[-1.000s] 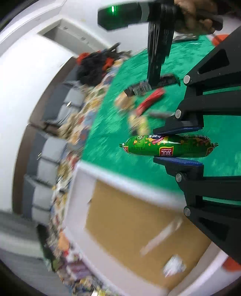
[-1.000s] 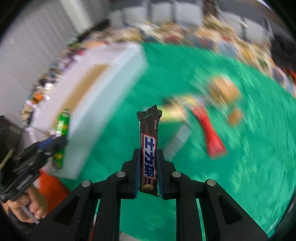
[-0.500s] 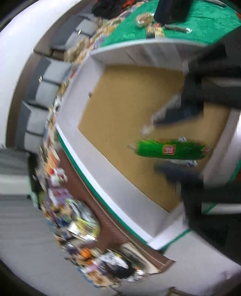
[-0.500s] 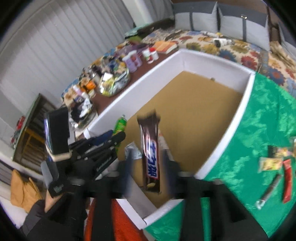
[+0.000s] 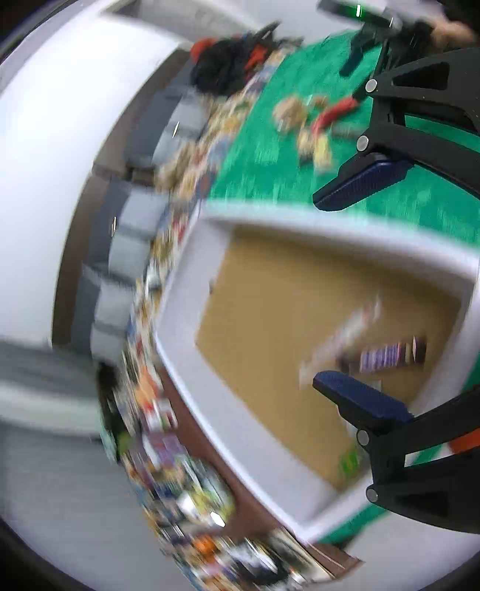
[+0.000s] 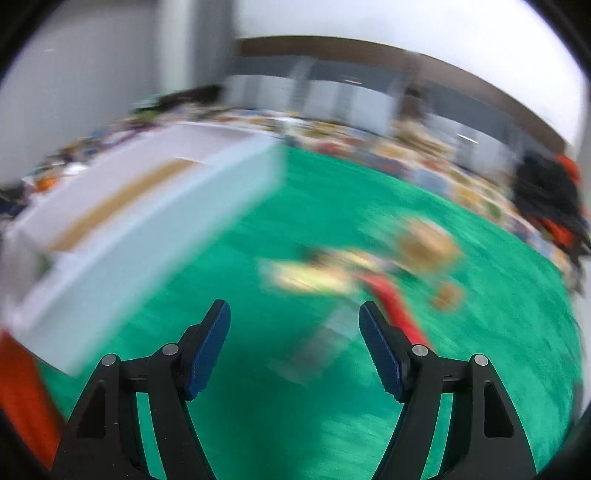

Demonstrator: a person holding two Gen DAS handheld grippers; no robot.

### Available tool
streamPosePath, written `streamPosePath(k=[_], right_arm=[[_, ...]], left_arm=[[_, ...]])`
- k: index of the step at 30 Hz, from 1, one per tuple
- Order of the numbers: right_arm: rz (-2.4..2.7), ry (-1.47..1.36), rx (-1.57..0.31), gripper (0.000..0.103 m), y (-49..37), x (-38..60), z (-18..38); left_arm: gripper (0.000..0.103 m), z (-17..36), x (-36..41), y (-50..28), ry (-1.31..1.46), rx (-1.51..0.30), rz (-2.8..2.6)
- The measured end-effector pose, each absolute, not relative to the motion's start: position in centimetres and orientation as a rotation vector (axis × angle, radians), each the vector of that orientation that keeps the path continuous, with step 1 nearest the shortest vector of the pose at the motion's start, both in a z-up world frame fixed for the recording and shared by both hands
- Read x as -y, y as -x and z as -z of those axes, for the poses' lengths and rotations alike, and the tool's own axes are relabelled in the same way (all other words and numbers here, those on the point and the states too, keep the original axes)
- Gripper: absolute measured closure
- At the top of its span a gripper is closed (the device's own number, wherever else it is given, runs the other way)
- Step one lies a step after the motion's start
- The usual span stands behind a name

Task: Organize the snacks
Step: 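Move both grippers back over the snacks on the bedspread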

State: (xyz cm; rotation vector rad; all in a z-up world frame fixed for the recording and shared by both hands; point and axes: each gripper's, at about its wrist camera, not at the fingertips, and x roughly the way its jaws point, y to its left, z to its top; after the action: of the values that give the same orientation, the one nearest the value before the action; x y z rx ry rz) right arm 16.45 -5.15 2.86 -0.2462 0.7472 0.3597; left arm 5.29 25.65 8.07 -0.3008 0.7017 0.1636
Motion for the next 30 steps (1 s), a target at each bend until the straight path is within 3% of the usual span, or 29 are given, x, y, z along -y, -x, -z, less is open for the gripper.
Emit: streamPosePath(k=[5,11,19,24,30], right_arm=[[-0.09,0.251,-0.803,0.028,-16.6,17.7,1.5],[0.05,0.179,-0.861,0.028,-16.4,25.7,4.2],[0.069,0.082,-0.887,0.027,-16.8,29.0,5.6],[0.059,-0.025,-0.919,0.014,-17.1,30.9,6.1],[0.076,-0.029,-0.921,0.012,-16.8,30.7,6.3]], left_arm=[[0.003,-8.3,-15.7,-6.5,0.204,-0.691,0.05],[0.002,-1.7,-6.5,-10.0,0.084,-0.85,0.142],[0.003,4.6,-4.3,-13.8,0.035,-0.948,0.041],[0.003,6.7,-4.9,-15.5,0.017,-0.957,-0.004],[0.001,8.1,-5.2,-15.6,0.016,-0.944,-0.019]])
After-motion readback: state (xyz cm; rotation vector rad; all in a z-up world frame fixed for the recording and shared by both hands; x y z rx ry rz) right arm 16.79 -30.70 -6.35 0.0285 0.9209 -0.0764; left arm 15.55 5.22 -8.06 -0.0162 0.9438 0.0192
